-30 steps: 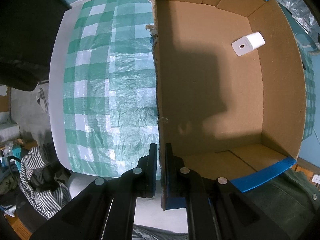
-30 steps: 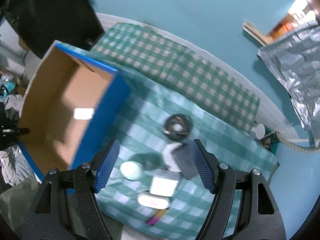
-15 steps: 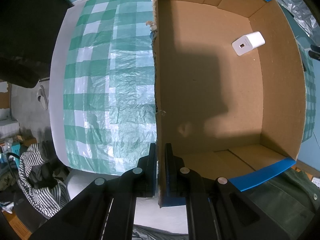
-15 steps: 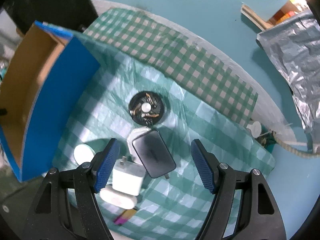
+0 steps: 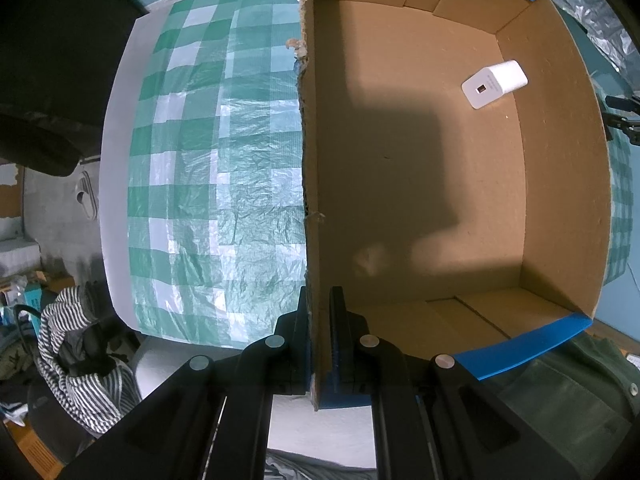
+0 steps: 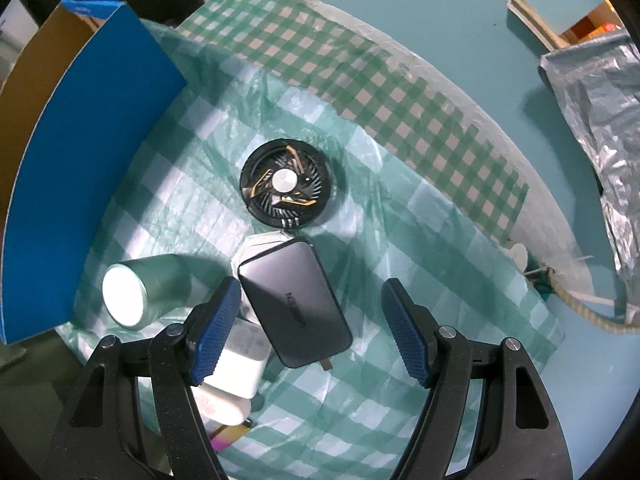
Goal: Organize rigid objects
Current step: 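Move the right tool back over the dark grey charger on the cloth, then grasp the dark grey UGREEN charger with the right tool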
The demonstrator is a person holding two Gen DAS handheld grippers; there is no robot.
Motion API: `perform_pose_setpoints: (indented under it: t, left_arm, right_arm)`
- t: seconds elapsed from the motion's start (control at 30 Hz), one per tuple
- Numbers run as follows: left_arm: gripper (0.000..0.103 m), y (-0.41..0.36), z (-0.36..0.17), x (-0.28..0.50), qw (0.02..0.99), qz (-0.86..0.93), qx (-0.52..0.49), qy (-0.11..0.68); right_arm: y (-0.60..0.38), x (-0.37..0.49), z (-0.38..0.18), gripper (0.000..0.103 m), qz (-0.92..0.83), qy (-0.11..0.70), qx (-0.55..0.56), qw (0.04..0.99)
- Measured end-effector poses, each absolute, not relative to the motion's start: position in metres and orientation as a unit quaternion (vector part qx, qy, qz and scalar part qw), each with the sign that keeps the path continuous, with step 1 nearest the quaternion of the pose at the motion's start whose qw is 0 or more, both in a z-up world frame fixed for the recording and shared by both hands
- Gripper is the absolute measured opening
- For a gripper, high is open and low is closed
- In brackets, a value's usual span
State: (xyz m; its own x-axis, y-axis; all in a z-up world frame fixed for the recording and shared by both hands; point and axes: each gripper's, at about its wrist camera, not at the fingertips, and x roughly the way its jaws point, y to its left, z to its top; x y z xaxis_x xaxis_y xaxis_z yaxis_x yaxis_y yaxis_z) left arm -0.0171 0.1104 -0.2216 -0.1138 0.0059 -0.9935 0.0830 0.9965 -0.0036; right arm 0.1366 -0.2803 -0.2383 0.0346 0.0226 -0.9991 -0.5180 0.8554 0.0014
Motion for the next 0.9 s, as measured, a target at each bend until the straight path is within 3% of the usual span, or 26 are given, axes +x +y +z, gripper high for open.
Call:
perform_pose_setpoints:
  t: [0.17, 0.37, 0.53, 0.9]
  left_arm:
    - [0.007, 0.109, -0.222, -0.019, 0.664, -0.025, 0.027, 0.747]
    - [0.007, 0.11, -0.223, -0.02, 0.662, -0.024, 0.027, 0.749]
    - [0.007, 0.111, -0.223, -0.019, 0.661, -0.024, 0.027, 0.75]
    - [0.007, 0.112, -0.224, -0.019, 0.66, -0.024, 0.026, 0.751]
  right_arm:
    - [-0.276, 0.135, -0.253, 0.074, 0.194, 0.673, -0.208, 0.683]
    - [-0.276, 0.134, -0.264, 0.054, 0.197, 0.685, -0.193, 0.674]
    - [-0.272, 0.133, -0.266, 0.047, 0.189, 0.684, -0.19, 0.679]
    - [-0.277, 0.134, -0.265, 0.042, 0.174, 0.681, -0.154, 0.695]
